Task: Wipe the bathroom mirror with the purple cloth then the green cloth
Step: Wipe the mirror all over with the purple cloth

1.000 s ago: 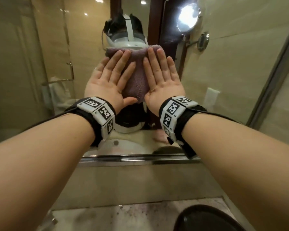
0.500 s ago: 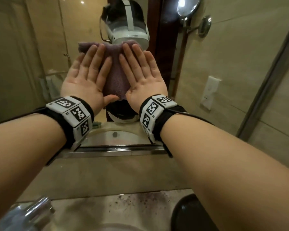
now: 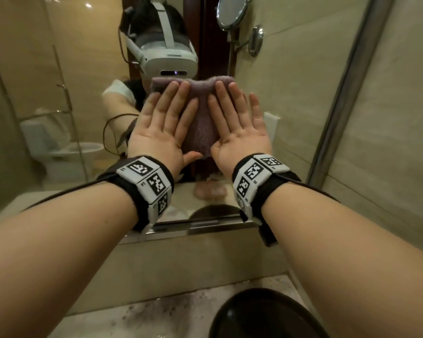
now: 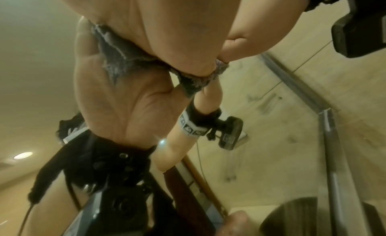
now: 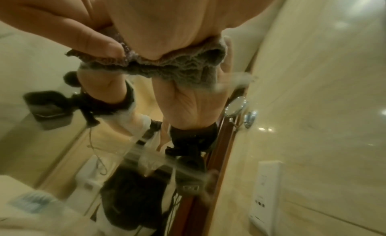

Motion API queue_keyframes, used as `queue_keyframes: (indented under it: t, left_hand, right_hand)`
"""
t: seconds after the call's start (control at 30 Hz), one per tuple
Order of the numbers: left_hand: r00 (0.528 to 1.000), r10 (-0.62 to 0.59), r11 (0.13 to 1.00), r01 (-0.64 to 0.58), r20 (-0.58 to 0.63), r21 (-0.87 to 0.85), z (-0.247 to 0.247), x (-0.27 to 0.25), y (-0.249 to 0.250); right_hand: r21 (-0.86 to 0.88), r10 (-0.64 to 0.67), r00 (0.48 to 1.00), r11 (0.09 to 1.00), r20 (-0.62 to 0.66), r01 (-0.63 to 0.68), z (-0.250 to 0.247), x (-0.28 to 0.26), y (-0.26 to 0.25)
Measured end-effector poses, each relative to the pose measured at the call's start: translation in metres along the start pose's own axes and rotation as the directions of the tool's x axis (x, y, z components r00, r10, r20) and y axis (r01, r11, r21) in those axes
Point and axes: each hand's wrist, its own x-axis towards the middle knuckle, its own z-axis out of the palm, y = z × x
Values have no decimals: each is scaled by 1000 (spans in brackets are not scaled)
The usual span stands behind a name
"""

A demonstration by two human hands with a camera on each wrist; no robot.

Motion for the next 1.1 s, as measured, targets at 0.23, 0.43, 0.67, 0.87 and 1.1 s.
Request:
queue_keyframes:
  t: [0.23,0.43,0.67,0.87,1.1]
  left_hand:
    - [980,187,981,-182,-71,72,-24,41,81]
    - [953,288,955,-277,-96,109,-42,75,152]
    - [943,288,954,-268,-169,133,-40,76,171]
    - [918,345,932,-312,-194,182,-28,65,141]
    - [917,357,930,-330,-181,159,-2,38,92]
  right_hand:
    - [-109,249,959,966,138,-235,21,-23,73]
    - [-243,385,899,911,208,-334,34,-35,135]
    - [-291,342,922,914,181,-282,41,-39,151]
    - [-208,339,924,931,179,-302,45,-42,128]
    - [-57,263,949,965,173,-257,46,-46,76]
